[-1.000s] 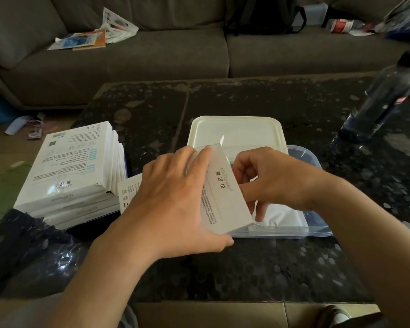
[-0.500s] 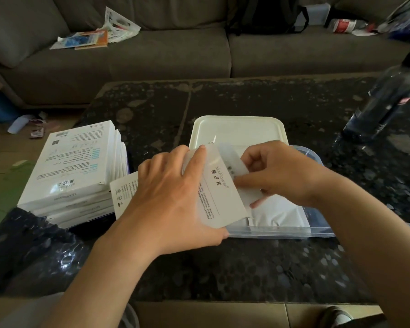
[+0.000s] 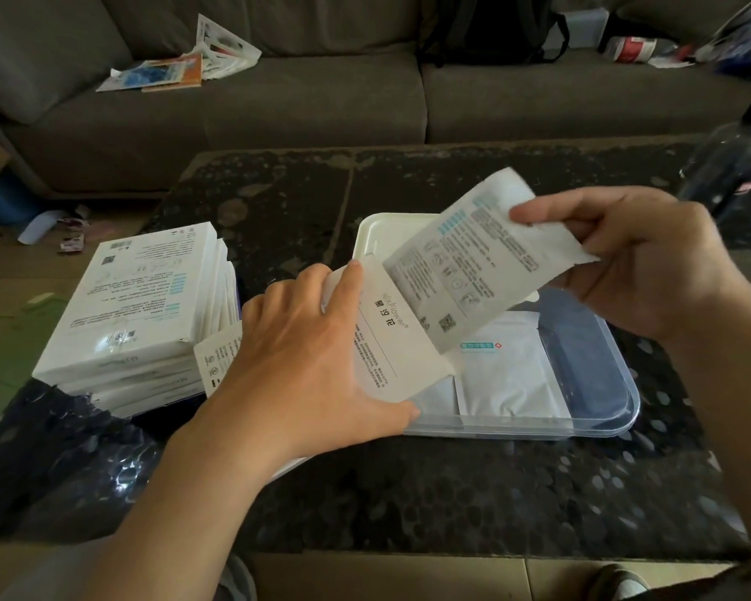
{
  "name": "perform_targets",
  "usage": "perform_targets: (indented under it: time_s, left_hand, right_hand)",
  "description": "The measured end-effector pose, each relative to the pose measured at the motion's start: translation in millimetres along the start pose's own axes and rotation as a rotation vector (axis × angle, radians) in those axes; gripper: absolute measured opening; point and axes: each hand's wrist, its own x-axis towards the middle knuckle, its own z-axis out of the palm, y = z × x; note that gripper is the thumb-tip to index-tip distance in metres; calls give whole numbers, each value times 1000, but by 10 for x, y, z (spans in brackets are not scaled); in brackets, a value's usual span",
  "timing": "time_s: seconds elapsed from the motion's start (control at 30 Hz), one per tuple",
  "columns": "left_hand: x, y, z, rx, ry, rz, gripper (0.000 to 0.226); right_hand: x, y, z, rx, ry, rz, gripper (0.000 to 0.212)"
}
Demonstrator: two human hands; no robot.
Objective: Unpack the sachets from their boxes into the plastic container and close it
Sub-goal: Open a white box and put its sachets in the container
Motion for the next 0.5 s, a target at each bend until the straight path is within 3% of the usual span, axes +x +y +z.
perform_targets:
  time_s: [0.07,0.1,0.2,0.27,0.37,0.5]
  left_hand:
    - [-20,21,-65,-68,16,3,133]
    - [-33,29,-98,-109,27,10,129]
    - [-57,40,-150,-189,34,18,122]
    - [-68,47,-165,-218,9,18,118]
    - [-84,33,-186,-240,-33,21,117]
    - [-106,-36,-250,-215,-138,0,125]
  right_hand:
    - [-20,-7,-20,56,-77,-56,64]
    - [-14,1,-32,36,-83,-89,60]
    - [12,21,-74,-88,-42,-197,15]
    - [28,48,-104,-160,-3,-254,6]
    - [56,84,-138,-192,37,-372,12]
    - [54,67,-133,-271,148,-313,23]
